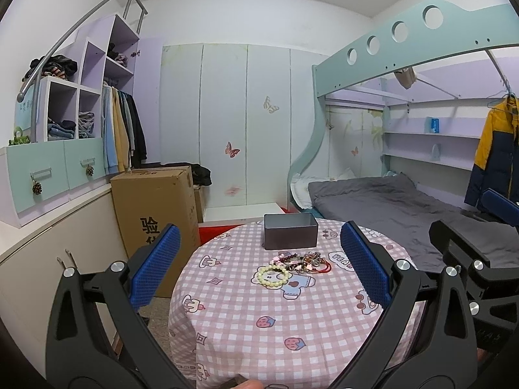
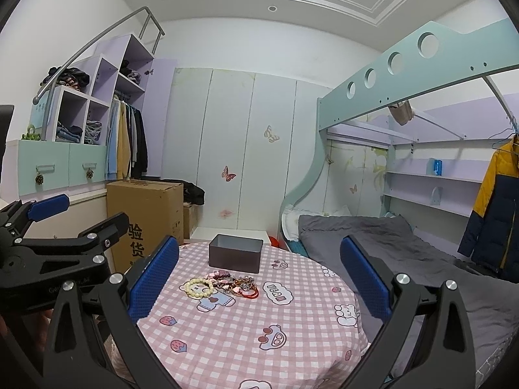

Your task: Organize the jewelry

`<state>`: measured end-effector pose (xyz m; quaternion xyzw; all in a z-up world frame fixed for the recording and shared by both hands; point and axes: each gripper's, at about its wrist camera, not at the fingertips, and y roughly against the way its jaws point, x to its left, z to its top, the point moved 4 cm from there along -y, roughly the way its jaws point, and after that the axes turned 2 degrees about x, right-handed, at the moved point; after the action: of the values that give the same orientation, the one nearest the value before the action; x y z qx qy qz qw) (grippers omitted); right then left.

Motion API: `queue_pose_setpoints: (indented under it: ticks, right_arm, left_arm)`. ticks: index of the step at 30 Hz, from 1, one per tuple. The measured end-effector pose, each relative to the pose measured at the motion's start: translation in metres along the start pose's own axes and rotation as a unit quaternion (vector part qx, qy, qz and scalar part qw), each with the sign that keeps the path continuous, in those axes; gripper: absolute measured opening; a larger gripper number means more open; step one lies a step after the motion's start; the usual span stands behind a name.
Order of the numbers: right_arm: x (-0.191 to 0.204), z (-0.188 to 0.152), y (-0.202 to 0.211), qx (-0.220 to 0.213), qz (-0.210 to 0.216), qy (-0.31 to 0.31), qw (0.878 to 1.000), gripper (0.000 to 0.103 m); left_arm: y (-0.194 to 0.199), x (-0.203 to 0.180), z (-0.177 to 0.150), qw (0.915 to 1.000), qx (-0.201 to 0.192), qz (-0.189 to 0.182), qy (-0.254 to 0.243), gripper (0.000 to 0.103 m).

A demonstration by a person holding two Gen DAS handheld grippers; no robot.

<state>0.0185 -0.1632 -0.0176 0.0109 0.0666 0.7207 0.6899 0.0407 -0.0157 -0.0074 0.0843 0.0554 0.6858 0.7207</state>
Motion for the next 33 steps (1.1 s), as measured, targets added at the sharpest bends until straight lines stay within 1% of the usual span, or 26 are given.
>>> queue_pose_setpoints:
  ticks: [33]
  right_arm:
    - [-0.005, -0.006, -0.007, 0.009, -0.008, -0.003, 1.0, 0.096]
  left_arm:
    - [-0.013, -0.005, -0.011, 0.9999, 0.012, 0.001, -0.008, 0.097]
